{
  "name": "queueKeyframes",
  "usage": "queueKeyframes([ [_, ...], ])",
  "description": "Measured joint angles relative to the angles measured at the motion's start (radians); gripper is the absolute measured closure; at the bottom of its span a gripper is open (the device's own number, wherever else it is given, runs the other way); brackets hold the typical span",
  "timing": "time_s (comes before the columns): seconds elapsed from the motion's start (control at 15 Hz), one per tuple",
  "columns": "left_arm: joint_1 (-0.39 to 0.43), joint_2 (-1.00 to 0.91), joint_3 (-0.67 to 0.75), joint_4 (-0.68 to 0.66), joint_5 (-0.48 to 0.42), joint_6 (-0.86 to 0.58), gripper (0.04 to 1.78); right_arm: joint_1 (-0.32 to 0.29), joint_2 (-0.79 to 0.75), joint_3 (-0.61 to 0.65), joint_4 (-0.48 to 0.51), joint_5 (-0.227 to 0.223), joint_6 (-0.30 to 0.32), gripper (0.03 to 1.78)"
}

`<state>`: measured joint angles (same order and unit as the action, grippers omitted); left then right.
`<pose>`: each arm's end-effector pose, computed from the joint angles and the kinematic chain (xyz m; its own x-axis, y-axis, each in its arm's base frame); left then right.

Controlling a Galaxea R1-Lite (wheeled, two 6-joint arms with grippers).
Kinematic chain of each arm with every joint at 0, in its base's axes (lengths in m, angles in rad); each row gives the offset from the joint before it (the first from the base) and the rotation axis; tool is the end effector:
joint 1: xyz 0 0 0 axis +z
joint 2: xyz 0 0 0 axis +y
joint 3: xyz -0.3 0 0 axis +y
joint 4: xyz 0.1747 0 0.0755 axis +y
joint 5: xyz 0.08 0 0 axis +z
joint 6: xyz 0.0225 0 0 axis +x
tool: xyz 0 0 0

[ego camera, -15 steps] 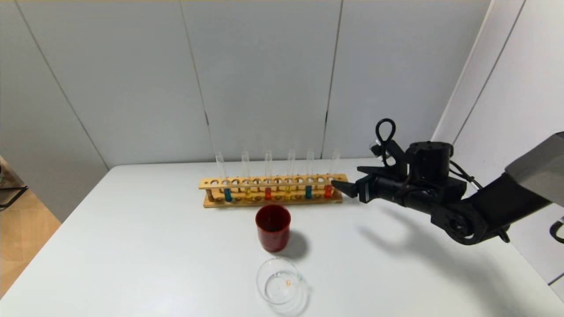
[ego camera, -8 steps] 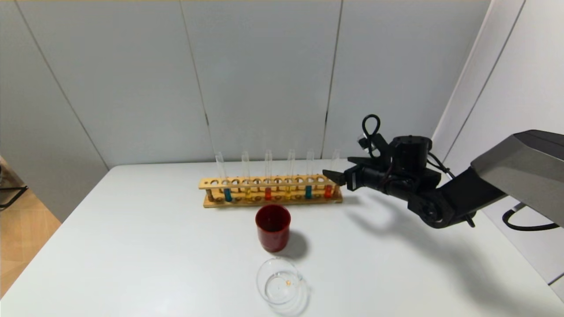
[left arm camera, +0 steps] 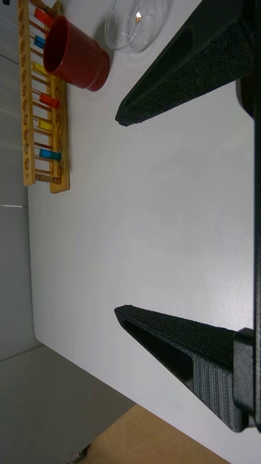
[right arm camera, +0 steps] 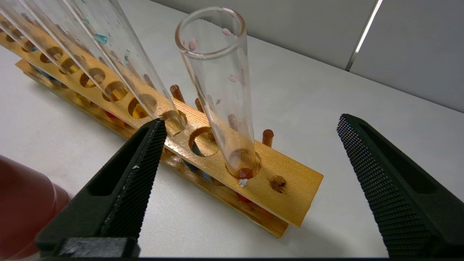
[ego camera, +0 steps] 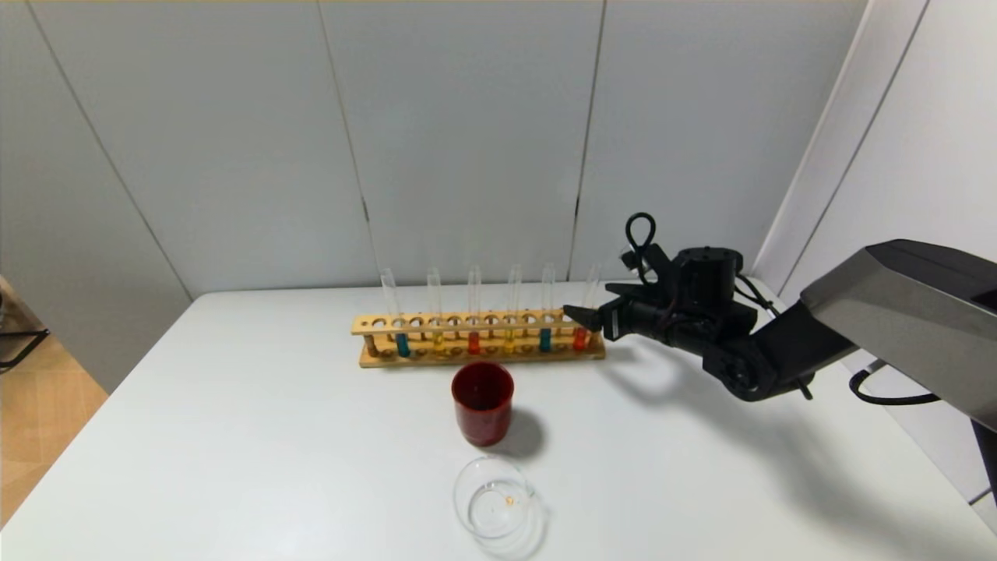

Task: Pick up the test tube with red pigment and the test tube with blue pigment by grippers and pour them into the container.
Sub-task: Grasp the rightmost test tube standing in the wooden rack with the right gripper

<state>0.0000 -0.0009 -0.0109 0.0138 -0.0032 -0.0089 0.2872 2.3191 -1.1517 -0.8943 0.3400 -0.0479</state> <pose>-0.0237 -0.0001 0.0771 1.0000 -0.0032 -0.0020 0.0032 1.0000 -0.0089 0.4195 0.1317 0.0615 0.7762 0.5770 -0.2543 -0.5868 0.8086 0.0437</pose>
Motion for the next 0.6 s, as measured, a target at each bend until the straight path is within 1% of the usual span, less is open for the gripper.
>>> queueKeyframes([
  [0.13, 0.0, 0.0, 0.0, 0.0, 0.0, 0.001, 0.07, 0.005, 0.005, -0.007, -0.002, -0.003, 0.0, 0.27],
  [0.27, 0.0, 0.0, 0.0, 0.0, 0.0, 0.0, 0.07, 0.015, 0.009, -0.013, -0.002, -0.005, 0.0, 0.54],
  [0.47, 0.0, 0.0, 0.0, 0.0, 0.0, 0.001, 0.07, 0.032, 0.014, -0.035, 0.001, -0.009, 0.001, 1.1],
  [0.6, 0.0, 0.0, 0.0, 0.0, 0.0, 0.0, 0.07, 0.038, 0.016, -0.042, -0.001, -0.013, 0.001, 1.39],
])
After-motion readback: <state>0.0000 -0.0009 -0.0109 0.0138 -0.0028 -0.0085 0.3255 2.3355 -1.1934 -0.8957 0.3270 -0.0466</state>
